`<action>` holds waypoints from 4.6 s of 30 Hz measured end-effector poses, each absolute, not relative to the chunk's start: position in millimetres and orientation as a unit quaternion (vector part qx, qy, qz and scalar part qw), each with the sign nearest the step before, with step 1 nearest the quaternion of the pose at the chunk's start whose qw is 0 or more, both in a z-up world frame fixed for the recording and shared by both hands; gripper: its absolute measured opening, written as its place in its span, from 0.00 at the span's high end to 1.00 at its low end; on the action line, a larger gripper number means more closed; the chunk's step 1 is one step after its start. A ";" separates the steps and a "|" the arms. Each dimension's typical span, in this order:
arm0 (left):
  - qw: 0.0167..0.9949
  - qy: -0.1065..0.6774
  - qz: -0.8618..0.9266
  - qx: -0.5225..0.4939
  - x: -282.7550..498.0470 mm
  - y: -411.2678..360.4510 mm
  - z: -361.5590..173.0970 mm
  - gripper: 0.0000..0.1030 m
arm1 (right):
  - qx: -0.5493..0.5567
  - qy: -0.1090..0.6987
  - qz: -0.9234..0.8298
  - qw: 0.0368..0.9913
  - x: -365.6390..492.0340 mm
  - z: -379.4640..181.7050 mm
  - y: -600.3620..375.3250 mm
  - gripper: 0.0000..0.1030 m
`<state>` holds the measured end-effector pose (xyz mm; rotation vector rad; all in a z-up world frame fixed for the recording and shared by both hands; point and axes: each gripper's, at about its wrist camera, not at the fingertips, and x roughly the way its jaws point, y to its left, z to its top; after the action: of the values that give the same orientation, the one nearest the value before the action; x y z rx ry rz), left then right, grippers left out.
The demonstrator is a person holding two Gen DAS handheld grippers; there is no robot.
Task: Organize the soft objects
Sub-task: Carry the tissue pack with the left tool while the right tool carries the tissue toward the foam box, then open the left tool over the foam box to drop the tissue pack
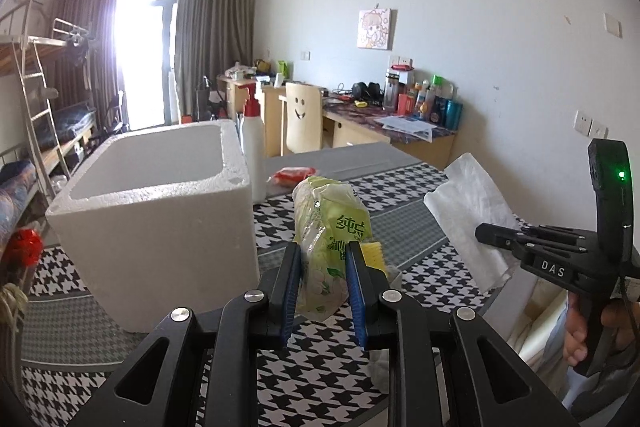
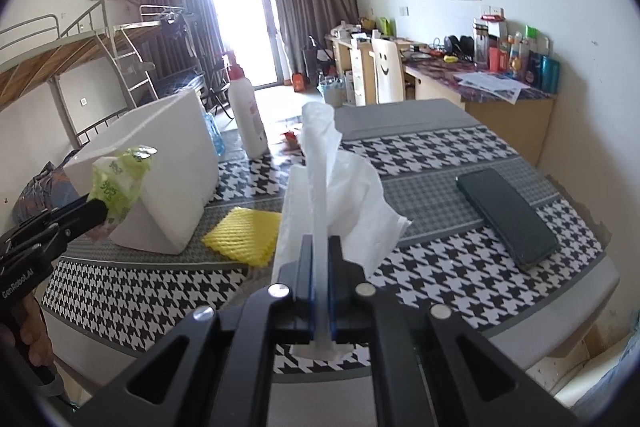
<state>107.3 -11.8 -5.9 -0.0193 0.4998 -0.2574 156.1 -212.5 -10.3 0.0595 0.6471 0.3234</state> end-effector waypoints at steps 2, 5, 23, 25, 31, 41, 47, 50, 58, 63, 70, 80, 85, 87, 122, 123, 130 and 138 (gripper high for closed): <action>0.961 0.245 -0.126 -0.010 107.2 -11.7 -4.7 0.77 | 0.031 0.313 0.161 0.936 156.1 -7.2 -211.5 0.93; 0.963 0.241 -0.123 -0.011 106.4 -10.3 -3.1 0.77 | 0.031 0.307 0.164 0.937 157.0 -3.0 -210.0 0.93; 0.970 0.219 -0.107 -0.009 111.5 -6.8 13.4 0.77 | 0.024 0.276 0.188 0.942 171.2 15.4 -197.5 0.93; 0.970 0.216 -0.107 -0.007 111.8 -7.7 15.6 0.77 | 0.023 0.273 0.190 0.943 172.1 17.1 -196.2 0.93; 0.973 0.207 -0.106 -0.005 111.8 -7.3 21.4 0.77 | 0.024 0.265 0.197 0.944 173.3 23.7 -193.1 0.93; 0.977 0.190 -0.095 -0.007 115.2 -2.4 33.5 0.77 | 0.024 0.248 0.206 0.946 174.6 34.0 -189.9 0.93; 0.979 0.183 -0.088 -0.013 118.7 1.1 39.7 0.77 | 0.019 0.240 0.213 0.947 178.2 40.3 -184.7 0.93; 0.980 0.180 -0.083 -0.013 119.8 2.5 42.3 0.77 | 0.018 0.234 0.218 0.947 177.9 43.5 -182.1 0.93; 0.983 0.169 -0.067 -0.008 124.6 3.9 48.7 0.77 | 0.011 0.222 0.231 0.947 181.3 50.7 -172.8 0.93; 0.985 0.162 -0.060 -0.008 124.8 5.7 51.6 0.77 | 0.006 0.214 0.240 0.947 180.7 54.4 -166.4 0.93; 0.986 0.158 -0.047 -0.008 128.3 10.2 54.3 0.77 | 0.004 0.210 0.254 0.944 186.8 57.9 -158.2 0.93; 0.988 0.152 -0.024 -0.010 134.9 18.2 57.0 0.77 | 0.000 0.208 0.277 0.938 194.1 62.5 -143.5 0.93; 0.988 0.152 -0.004 -0.009 140.0 27.0 57.5 0.77 | -0.003 0.210 0.285 0.935 198.2 63.0 -136.4 0.93; 0.988 0.153 0.004 -0.010 142.1 30.5 57.0 0.77 | -0.004 0.212 0.290 0.933 201.4 63.6 -134.1 0.93; 0.981 0.182 0.055 -0.024 170.8 56.2 44.2 0.76 | -0.019 0.234 0.363 0.902 226.0 73.1 -79.4 0.93; 0.981 0.183 0.053 -0.025 171.5 57.3 43.2 0.76 | -0.019 0.234 0.363 0.902 226.0 73.0 -78.2 0.93; 0.978 0.201 0.049 -0.027 184.5 62.9 33.4 0.76 | -0.022 0.237 0.355 0.904 229.0 71.1 -75.8 0.93; 0.976 0.205 0.063 -0.034 182.9 71.8 29.9 0.25 | -0.025 0.246 0.341 0.907 235.2 68.9 -74.3 0.93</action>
<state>182.9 71.8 29.9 -0.0682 0.4123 0.1262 235.2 -74.3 68.9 -0.0514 0.5072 0.7044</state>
